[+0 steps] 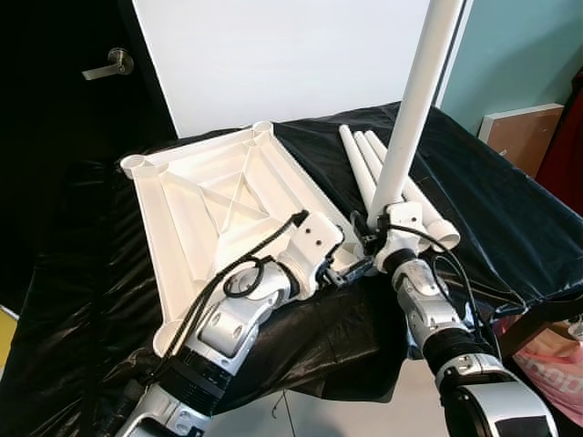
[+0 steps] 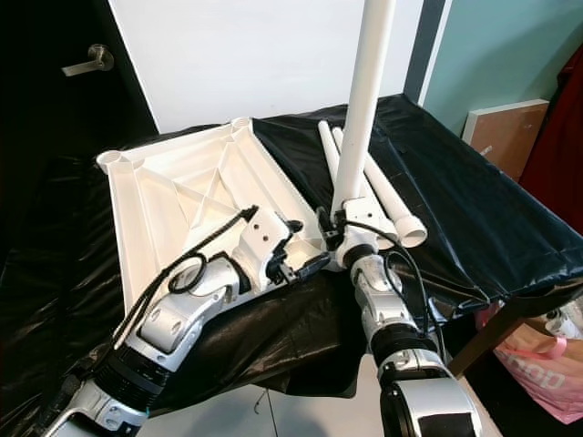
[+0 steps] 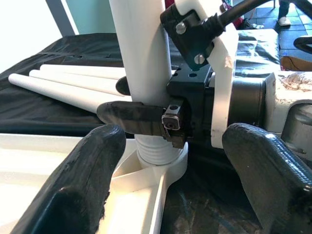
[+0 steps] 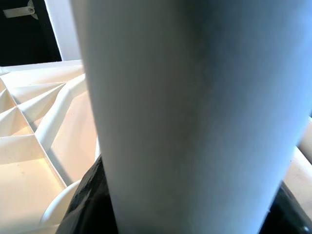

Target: Building children table

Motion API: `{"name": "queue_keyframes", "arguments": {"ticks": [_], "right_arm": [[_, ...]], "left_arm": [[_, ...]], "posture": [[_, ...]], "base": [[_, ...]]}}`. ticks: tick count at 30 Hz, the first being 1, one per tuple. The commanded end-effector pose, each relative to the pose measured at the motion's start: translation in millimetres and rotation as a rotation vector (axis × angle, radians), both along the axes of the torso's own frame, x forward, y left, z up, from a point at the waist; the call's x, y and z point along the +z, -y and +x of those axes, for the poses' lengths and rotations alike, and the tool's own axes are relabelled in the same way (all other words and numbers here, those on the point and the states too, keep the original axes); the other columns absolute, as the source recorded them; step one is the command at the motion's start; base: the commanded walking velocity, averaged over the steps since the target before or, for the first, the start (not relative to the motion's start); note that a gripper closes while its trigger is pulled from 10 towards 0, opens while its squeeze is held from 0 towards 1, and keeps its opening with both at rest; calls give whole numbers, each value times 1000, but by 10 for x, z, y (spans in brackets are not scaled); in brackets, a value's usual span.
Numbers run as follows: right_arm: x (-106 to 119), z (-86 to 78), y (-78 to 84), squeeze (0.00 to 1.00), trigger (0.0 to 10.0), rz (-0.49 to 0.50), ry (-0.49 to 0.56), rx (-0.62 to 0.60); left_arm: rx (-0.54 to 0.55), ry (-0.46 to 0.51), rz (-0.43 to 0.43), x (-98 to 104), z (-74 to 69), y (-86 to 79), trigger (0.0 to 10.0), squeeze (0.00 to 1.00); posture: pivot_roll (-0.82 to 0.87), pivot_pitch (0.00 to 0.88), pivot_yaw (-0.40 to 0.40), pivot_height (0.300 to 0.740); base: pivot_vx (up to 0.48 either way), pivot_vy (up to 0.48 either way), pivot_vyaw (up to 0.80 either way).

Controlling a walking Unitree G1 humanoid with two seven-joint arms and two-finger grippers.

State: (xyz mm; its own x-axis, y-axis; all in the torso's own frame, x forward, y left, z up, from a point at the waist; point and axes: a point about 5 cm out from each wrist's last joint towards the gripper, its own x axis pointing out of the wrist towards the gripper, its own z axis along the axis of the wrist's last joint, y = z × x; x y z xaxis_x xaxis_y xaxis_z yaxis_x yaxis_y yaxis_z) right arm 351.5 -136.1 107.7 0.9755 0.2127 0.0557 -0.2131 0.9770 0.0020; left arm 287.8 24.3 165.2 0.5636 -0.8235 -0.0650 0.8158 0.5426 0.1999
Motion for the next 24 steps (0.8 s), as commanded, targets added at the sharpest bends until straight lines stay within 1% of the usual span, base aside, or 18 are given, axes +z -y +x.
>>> {"name": "queue_keyframes", "arguments": {"ticks": [1,3,4,5,7,8,9,10,11,12,14,19,23,24], "right_arm": [[-444,-186,82,0,10000,50,-203,-86],[-440,-190,79,0,10000,49,-194,-91],[-414,-209,62,0,10000,81,-158,-152],[-414,-209,62,0,10000,81,-158,-152],[-392,-224,58,0,10000,98,-130,-203],[-373,-238,67,0,10000,116,-107,-284],[-373,-238,67,0,10000,116,-107,-284],[-362,-250,76,0,10000,131,-94,-339],[-351,-278,11,0,10000,183,-87,-422],[-351,-278,11,0,10000,183,-87,-422],[-334,-274,-91,0,10000,197,-84,-387],[-271,-258,-71,0,10000,200,-47,-370],[-196,-255,-75,0,10000,189,12,-337],[-163,-256,-69,953,10000,191,35,-330]], "left_arm": [[-55,-6,13,14,-21,12,10000,0],[-55,-6,13,13,-23,12,10000,0],[-56,-7,13,10,-27,12,10000,0],[-56,-7,13,10,-27,12,10000,0],[-55,-7,14,9,-28,11,10000,0],[-55,-8,13,8,-28,9,10000,0],[-55,-8,13,8,-28,9,10000,0],[-54,-8,13,7,-27,9,10000,0],[-53,-9,12,8,-27,9,10000,0],[-53,-9,12,8,-27,9,10000,0],[-51,-9,12,8,-26,11,10000,0],[-51,-9,10,8,-33,11,10000,0],[-45,-11,13,2,-29,0,10000,0],[-45,-12,13,1,-28,-2,10000,0]], "posture": [[-197,0,52,740],[-197,0,52,740],[-196,0,49,740],[-196,0,49,740],[-196,0,49,740],[-195,0,48,740],[-195,0,48,740],[-195,0,48,740],[-192,0,46,740],[-192,0,46,740],[-192,0,45,740],[-189,0,41,740],[-189,0,44,740],[-188,2,43,740]], "base": [[0,0,0],[0,0,0],[0,0,0],[0,0,0],[0,0,0],[0,0,0],[0,0,0],[0,0,0],[0,0,0],[0,0,0],[0,0,0],[0,0,0],[0,0,0],[0,0,0]]}}
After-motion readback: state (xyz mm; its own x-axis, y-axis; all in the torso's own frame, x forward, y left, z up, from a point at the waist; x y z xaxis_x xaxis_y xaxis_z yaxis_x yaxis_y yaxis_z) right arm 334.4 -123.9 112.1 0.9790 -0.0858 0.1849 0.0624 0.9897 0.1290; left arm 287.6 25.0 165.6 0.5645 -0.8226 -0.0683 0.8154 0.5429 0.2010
